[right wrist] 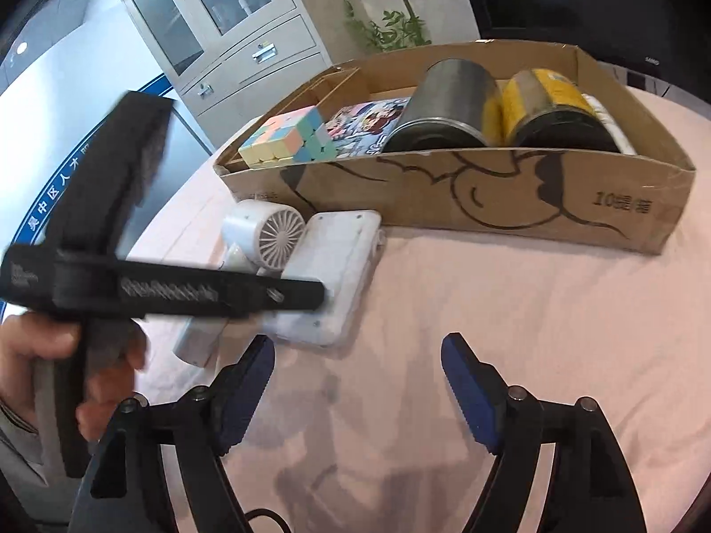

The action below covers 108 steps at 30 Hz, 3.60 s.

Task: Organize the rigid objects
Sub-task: 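Grasp the white-grey phone holder on the table with the left tool, then carry the phone holder into the box and lay it on the game box, then grasp the blue stapler on the table with the left tool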

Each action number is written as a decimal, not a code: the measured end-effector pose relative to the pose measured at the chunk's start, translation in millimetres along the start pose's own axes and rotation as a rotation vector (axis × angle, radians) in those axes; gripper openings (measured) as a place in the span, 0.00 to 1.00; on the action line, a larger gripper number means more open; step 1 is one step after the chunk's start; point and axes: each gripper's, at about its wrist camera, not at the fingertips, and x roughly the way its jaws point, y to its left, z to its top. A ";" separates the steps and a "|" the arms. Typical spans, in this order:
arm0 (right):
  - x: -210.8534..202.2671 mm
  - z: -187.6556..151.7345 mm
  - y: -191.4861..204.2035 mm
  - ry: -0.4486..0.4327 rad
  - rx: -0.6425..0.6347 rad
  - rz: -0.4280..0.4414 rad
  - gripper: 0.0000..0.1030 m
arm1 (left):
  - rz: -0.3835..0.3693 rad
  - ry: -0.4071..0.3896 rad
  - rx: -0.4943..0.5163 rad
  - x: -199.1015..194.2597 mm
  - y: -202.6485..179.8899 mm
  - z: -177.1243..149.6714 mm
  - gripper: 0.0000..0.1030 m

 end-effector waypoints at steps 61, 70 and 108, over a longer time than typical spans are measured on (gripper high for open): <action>-7.1 89.3 43.0 -0.094 0.067 -0.019 0.63 | -0.305 -0.180 0.137 -76.6 -12.8 66.6 0.29; 39.2 165.4 29.0 -0.037 0.144 -0.037 0.63 | -0.272 -0.111 0.145 -54.7 5.1 136.5 0.29; 11.8 133.2 54.4 -0.070 -0.117 -0.187 0.66 | 0.062 -0.389 -0.134 -194.3 130.1 -96.0 0.75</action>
